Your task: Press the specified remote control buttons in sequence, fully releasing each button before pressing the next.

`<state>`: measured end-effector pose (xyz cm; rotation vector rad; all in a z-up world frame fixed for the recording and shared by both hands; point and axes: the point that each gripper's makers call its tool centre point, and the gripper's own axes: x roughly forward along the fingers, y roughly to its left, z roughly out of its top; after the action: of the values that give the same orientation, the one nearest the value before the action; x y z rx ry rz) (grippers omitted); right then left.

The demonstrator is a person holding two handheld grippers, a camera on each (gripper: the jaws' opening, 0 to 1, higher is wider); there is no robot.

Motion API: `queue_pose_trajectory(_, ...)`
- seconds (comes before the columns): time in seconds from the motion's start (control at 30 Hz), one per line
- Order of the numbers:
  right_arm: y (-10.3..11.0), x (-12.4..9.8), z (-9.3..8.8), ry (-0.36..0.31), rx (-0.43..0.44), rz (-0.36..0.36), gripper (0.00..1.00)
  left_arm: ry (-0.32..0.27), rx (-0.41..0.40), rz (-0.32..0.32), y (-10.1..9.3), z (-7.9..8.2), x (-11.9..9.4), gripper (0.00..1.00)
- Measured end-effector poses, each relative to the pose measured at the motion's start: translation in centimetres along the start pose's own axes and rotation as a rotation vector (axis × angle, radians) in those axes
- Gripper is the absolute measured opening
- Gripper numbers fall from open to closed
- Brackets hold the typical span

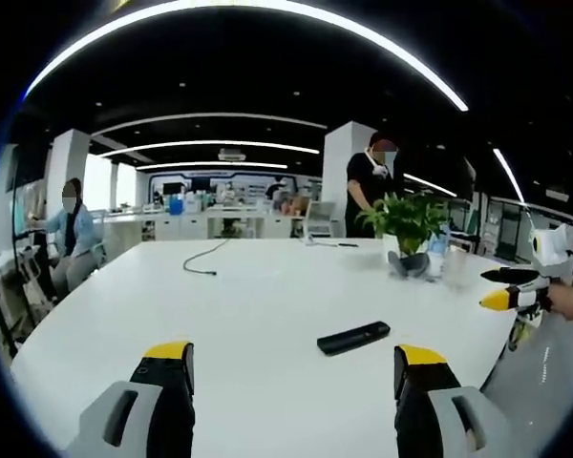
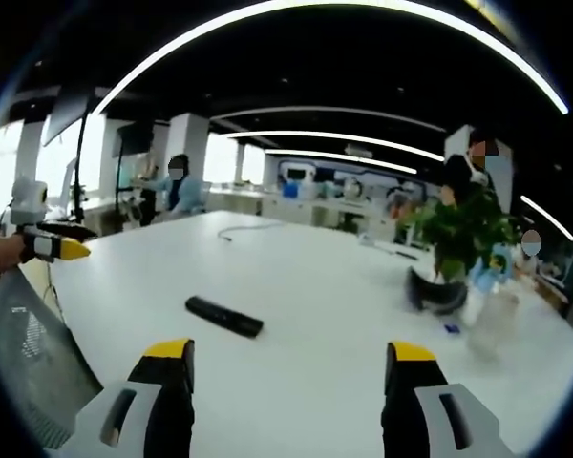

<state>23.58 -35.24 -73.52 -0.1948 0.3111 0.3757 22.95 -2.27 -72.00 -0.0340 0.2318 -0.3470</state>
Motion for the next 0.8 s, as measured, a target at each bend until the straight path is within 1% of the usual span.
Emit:
queue_pose_trajectory(0.03, 0.0, 0.0, -0.1, 0.005, -0.003, -0.007, 0.81, -0.028, -0.008, -0.002, 0.0, 0.5, -0.1, 0.90)
queue_pose_trajectory(0.07, 0.0, 0.0, -0.1, 0.011, -0.004, -0.011, 0.80, -0.038, -0.016, -0.006, 0.1, 0.6, -0.1, 0.91)
queue_pose_trajectory(0.13, 0.0, 0.2, -0.2, 0.029, -0.019, -0.017, 0.80, -0.035, -0.028, -0.006, 0.2, 0.7, 0.0, 0.92)
queue_pose_trajectory(0.17, 0.1, 0.2, -0.4, 0.039, -0.023, -0.018, 0.79, -0.039, -0.042, -0.018, 0.1, 0.7, 0.0, 0.92)
queue_pose_trajectory(0.2, 0.1, 0.1, -0.8, 0.063, -0.032, -0.023, 0.79, -0.042, -0.051, -0.025, 0.0, 0.7, 0.0, 0.92)
queue_pose_trajectory(0.37, 0.0, 0.2, -0.9, 0.075, -0.052, -0.032, 0.77, -0.037, -0.051, -0.029, -0.1, 0.6, 0.2, 0.92)
queue_pose_trajectory(0.5, 0.5, 0.4, -1.4, 0.102, -0.049, -0.006, 0.78, -0.034, -0.046, -0.021, 0.1, 0.5, 0.1, 0.91)
queue_pose_trajectory(0.57, 0.7, 0.5, -1.4, 0.110, -0.061, 0.001, 0.79, -0.032, -0.053, -0.014, 0.2, 0.5, 0.1, 0.90)
queue_pose_trajectory(0.67, 0.7, 0.5, -1.6, 0.124, -0.072, 0.004, 0.76, -0.005, -0.049, -0.004, 0.2, 0.1, 0.3, 0.90)
queue_pose_trajectory(0.73, 0.5, 0.5, -1.7, 0.123, -0.066, 0.004, 0.75, -0.002, -0.054, 0.003, 0.2, 0.1, 0.2, 0.90)
queue_pose_trajectory(0.8, 0.4, 0.4, -1.7, 0.116, -0.057, 0.008, 0.75, -0.013, -0.062, 0.006, 0.3, 0.3, 0.5, 0.90)
